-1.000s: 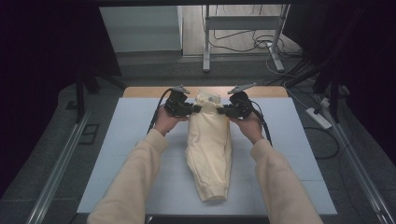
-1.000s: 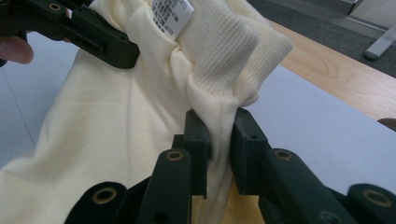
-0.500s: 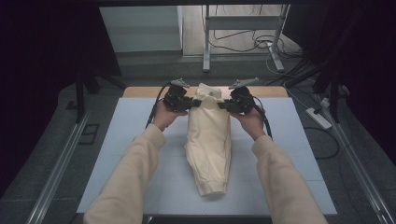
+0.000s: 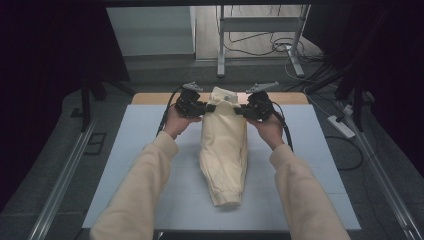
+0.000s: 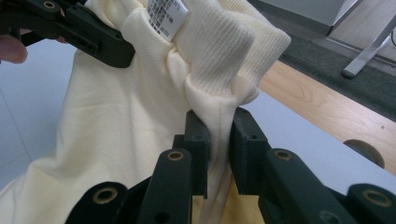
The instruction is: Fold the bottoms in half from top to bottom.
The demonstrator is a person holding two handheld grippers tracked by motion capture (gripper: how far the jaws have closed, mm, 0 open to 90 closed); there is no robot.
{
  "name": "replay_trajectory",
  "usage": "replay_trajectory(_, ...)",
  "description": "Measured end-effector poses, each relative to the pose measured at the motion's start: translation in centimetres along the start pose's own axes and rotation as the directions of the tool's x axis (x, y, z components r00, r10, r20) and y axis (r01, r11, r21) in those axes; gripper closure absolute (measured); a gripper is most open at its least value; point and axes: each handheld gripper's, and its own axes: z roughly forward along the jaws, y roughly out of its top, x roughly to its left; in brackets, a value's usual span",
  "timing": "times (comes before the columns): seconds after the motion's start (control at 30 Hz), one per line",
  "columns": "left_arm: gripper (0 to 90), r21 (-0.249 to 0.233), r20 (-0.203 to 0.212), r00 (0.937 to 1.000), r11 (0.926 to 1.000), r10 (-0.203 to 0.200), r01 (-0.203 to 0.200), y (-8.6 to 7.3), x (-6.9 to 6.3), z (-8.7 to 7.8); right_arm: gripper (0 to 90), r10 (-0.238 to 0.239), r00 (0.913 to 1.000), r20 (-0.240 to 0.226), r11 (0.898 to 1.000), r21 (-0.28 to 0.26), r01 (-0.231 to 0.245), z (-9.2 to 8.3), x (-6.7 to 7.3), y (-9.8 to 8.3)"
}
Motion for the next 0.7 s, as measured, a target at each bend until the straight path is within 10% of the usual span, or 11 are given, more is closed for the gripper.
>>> replay_trajectory(0.33,79.2,-0.068,-0.054,0.997,0.9959,0.056,-0.06,4.9,0.3,-2.8,78.6,-0.036,0.9968,0.072,0.994,-0.101,0.043,-2.6,-0.4,4.4)
replay_trajectory(0.7,79.3,-0.047,-0.046,0.9978,0.9976,0.048,-0.05,3.1,0.2,-1.9,78.5,-0.032,0.9975,0.064,0.996,-0.078,0.036,-1.7,-0.2,3.1)
